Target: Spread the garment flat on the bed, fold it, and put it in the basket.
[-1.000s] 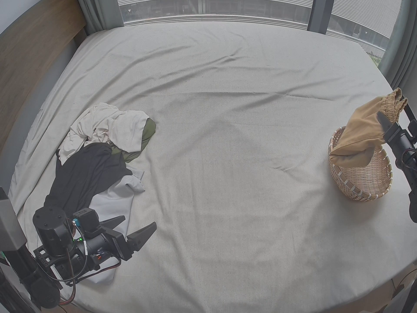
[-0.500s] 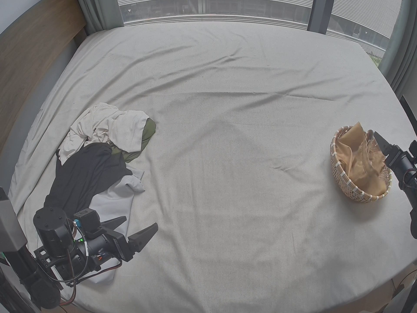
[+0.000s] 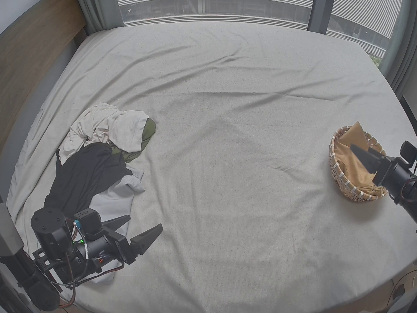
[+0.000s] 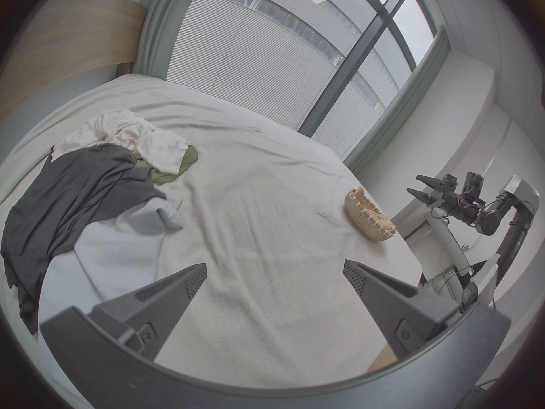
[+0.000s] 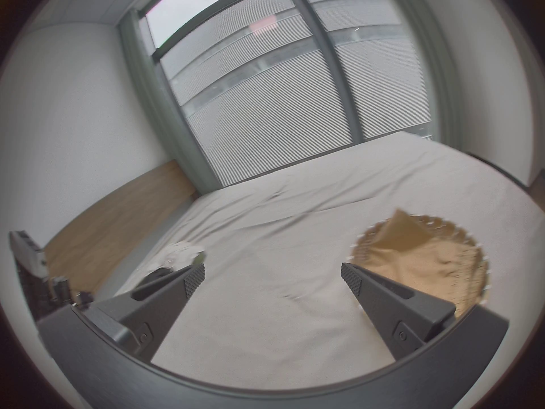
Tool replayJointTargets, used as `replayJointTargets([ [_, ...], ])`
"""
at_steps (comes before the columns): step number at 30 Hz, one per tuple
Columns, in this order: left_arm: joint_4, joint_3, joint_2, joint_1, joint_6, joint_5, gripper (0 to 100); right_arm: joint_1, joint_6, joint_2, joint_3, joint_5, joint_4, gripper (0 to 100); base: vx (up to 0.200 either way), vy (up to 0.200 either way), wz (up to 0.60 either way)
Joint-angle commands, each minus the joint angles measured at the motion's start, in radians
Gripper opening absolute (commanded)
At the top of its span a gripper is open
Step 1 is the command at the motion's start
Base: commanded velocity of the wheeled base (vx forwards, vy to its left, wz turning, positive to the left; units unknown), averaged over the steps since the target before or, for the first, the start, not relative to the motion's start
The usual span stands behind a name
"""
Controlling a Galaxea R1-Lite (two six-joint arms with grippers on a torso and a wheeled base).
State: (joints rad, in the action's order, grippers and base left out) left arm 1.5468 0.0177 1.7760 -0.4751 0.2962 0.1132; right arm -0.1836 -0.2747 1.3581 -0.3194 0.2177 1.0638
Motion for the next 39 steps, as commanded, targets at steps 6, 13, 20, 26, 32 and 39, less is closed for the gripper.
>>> replayJointTargets([
  [6, -0.033, -0.018, -0.411, -0.013, -0.051, 0.000, 100, -0.289, 0.086, -0.182, 0.131, -0.004, -0.059, 100, 0.000, 0.000, 0.00],
  [13, -0.330, -0.018, -0.710, 0.049, -0.058, -0.001, 100, -0.215, 0.089, -0.461, 0.319, -0.004, -0.110, 100, 0.000, 0.000, 0.00],
  [20, -0.976, -0.016, -1.231, 0.176, -0.054, 0.005, 100, -0.056, 0.092, -0.837, 0.318, 0.000, -0.439, 100, 0.000, 0.000, 0.00],
  [26, -1.303, -0.010, -1.523, 0.201, -0.054, 0.020, 100, 0.024, 0.094, -1.137, 0.299, 0.008, -0.794, 100, 0.000, 0.000, 0.00],
  [32, -1.369, -0.016, -1.615, 0.277, -0.058, 0.029, 100, 0.095, 0.134, -1.261, 0.319, 0.025, -0.926, 100, 0.000, 0.000, 0.00],
  [39, -1.478, -0.018, -1.679, 0.375, -0.094, -0.001, 100, 0.161, 0.282, -1.295, 0.301, -0.288, -1.050, 100, 0.000, 0.000, 0.00],
])
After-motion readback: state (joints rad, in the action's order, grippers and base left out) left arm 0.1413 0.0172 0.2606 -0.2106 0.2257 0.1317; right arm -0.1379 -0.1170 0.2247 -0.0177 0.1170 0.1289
